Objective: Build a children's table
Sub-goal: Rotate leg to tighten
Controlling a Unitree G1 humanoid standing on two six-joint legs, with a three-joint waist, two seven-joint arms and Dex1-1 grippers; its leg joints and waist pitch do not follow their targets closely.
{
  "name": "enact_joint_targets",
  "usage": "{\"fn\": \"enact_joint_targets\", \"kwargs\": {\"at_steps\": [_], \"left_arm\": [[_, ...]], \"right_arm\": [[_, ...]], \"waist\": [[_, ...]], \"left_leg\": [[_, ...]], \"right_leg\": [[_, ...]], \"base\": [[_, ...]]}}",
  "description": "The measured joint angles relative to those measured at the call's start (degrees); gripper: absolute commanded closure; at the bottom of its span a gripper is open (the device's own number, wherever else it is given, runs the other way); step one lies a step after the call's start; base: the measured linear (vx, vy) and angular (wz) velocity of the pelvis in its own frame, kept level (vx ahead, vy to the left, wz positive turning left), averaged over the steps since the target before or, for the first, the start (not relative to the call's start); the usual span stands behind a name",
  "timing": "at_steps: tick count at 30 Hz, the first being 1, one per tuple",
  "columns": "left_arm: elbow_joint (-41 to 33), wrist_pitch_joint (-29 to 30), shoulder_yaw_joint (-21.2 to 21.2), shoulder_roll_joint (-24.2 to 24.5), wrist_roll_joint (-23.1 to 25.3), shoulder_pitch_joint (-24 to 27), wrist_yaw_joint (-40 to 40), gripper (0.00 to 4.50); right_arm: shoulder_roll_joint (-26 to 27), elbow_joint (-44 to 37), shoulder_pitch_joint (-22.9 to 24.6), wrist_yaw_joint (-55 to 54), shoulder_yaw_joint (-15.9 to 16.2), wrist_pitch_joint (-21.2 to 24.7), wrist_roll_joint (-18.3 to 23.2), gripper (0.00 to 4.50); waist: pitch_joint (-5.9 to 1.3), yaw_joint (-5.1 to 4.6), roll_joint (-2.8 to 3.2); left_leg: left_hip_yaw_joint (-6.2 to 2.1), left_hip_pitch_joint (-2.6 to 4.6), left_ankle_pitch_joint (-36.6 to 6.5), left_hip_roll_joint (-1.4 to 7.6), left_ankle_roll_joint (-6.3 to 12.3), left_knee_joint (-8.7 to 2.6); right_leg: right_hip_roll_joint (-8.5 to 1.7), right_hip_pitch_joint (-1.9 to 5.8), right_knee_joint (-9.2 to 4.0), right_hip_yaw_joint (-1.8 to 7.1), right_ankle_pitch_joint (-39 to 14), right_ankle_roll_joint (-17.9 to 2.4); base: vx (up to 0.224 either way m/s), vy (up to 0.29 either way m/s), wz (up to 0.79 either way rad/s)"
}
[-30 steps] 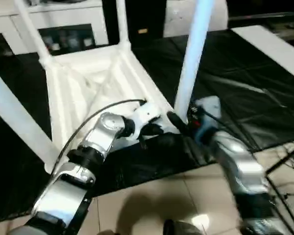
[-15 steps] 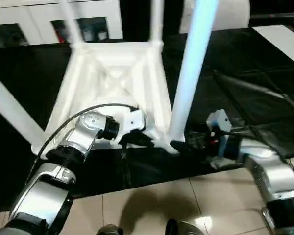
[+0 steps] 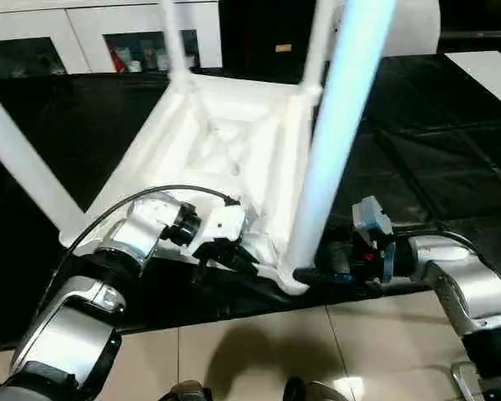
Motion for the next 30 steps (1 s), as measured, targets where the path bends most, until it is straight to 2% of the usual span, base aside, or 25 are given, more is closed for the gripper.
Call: {"fn": "enact_joint_targets", "kwargs": {"at_steps": [2,4,6,14,17,19,25,30], "left_arm": [[0.1,-0.5,-0.3,-0.2,0.0,-0.1,-0.6,4.5],[0.5,-0.6,-0.4,-0.4,0.0,-0.4,-1.0,4.5],[1.1,-0.9,-0.5,-0.6,0.0,-0.7,-1.2,4.5],[1.8,-1.7,-0.6,-0.6,0.2,-1.1,-1.3,4.5],[1.8,-1.8,-0.6,-0.6,0.3,-1.1,-1.5,4.5],[2.1,-1.9,-0.6,-0.6,0.2,-1.2,-1.5,4.5],[2.2,-1.7,-0.6,-0.9,0.0,-1.3,-1.5,4.5],[2.0,2.1,0.8,-1.2,-0.5,-1.0,0.4,4.5]], "right_arm": [[0.0,0.2,-0.3,0.8,0.7,0.0,0.0,0.81],[0.0,0.5,-0.3,1.3,1.1,0.0,0.0,1.18],[0.0,1.1,-0.3,1.9,1.2,0.0,0.1,1.22],[0.0,1.8,-0.5,3.5,1.6,0.0,0.1,2.03],[-0.2,1.9,-0.8,3.8,1.7,0.1,0.1,2.12],[-0.3,1.9,-0.9,3.9,1.7,0.2,0.1,2.33],[-0.2,1.6,-0.8,3.7,1.6,0.6,0.1,2.43],[2.8,-1.4,2.7,-2.4,-0.6,2.0,0.6,2.44]], "waist": [[-0.01,0.19,-0.02],[-0.01,0.23,-0.02],[-0.01,0.23,-0.02],[-0.01,0.22,-0.03],[-0.01,0.23,-0.03],[-0.01,0.25,-0.04],[-0.02,0.25,-0.05],[-0.06,0.15,-0.04]], "left_leg": [[0.0,0.0,0.0,0.0,0.0,0.0],[0.01,0.0,0.0,0.0,0.0,0.01],[0.01,-0.01,0.0,0.0,0.0,0.04],[0.01,-0.01,0.0,0.03,-0.02,0.11],[0.01,0.0,0.0,0.03,-0.01,0.11],[0.01,0.0,0.0,0.04,-0.01,0.11],[0.02,0.0,0.0,0.05,-0.02,0.15],[0.03,0.09,0.1,0.08,-0.11,0.2]], "right_leg": [[-0.02,0.0,0.05,0.0,0.0,0.0],[-0.03,0.0,0.08,0.0,-0.1,0.0],[-0.04,-0.01,0.11,0.0,-0.1,0.0],[-0.04,-0.01,0.22,-0.01,-0.1,0.1],[-0.04,-0.01,0.23,-0.01,-0.1,0.1],[-0.04,-0.02,0.26,-0.02,-0.1,0.1],[-0.04,0.0,0.27,-0.01,-0.1,0.1],[-0.03,0.04,0.34,-0.02,-0.2,0.1]], "base": [[0.0,0.0,0.0],[0.0,0.0,0.0],[0.0,0.0,0.0],[0.0,0.0,0.0],[0.0,0.0,0.0],[0.0,0.0,0.0],[0.0,0.0,0.0],[0.0,0.0,0.0]]}}
